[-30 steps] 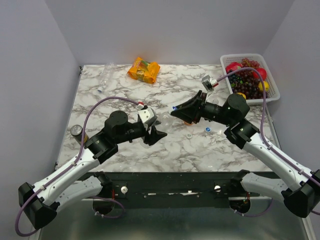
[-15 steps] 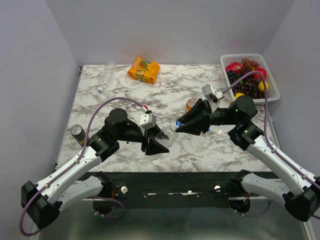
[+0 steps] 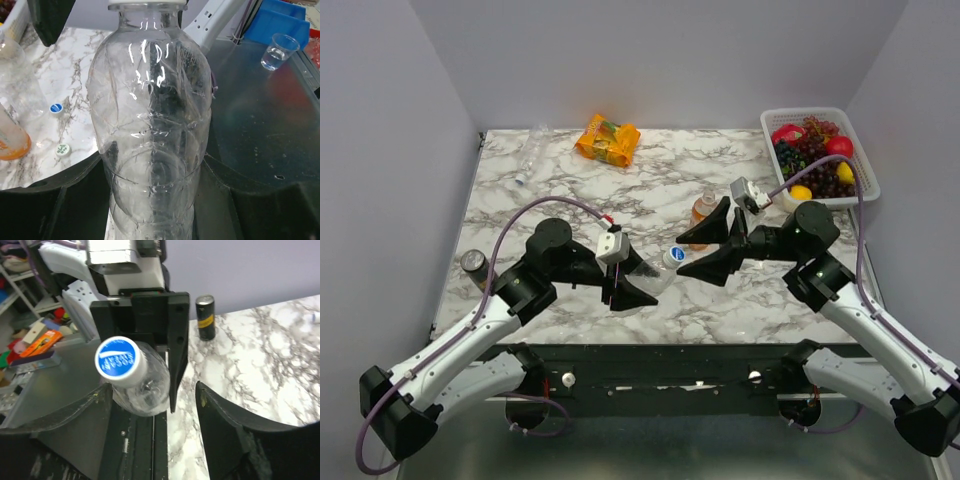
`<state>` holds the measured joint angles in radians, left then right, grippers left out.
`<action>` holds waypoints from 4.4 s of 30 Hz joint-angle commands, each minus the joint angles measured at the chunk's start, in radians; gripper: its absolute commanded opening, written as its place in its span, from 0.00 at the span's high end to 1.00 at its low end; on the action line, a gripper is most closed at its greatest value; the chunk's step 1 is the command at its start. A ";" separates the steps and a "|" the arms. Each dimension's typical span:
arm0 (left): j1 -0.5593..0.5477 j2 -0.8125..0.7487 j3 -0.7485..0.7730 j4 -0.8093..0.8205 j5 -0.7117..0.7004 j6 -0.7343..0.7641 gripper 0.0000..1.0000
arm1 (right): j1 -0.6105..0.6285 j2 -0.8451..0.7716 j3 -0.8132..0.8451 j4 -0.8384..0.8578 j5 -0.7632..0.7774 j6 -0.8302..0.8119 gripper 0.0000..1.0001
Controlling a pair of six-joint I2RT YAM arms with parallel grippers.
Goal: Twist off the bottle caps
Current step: Unscrew the bottle cap from the plastic bottle.
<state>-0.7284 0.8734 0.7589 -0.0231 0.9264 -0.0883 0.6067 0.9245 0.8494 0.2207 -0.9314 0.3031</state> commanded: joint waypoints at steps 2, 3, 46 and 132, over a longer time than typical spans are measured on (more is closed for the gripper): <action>-0.005 -0.054 0.022 0.038 -0.096 0.044 0.60 | -0.004 -0.065 0.000 -0.124 0.106 -0.059 0.22; -0.005 -0.068 0.017 0.038 -0.163 0.047 0.60 | -0.005 -0.072 0.000 -0.148 0.120 -0.062 0.21; -0.132 0.061 0.085 -0.204 -0.882 0.122 0.63 | 0.142 0.168 0.160 -0.095 0.669 0.306 0.31; -0.059 0.065 0.079 -0.170 -0.801 0.061 0.66 | 0.053 0.063 0.074 -0.093 0.623 0.278 0.28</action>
<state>-0.7799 0.9428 0.7967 -0.1776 0.1997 -0.0467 0.6476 0.9459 0.8692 0.1616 -0.3801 0.5468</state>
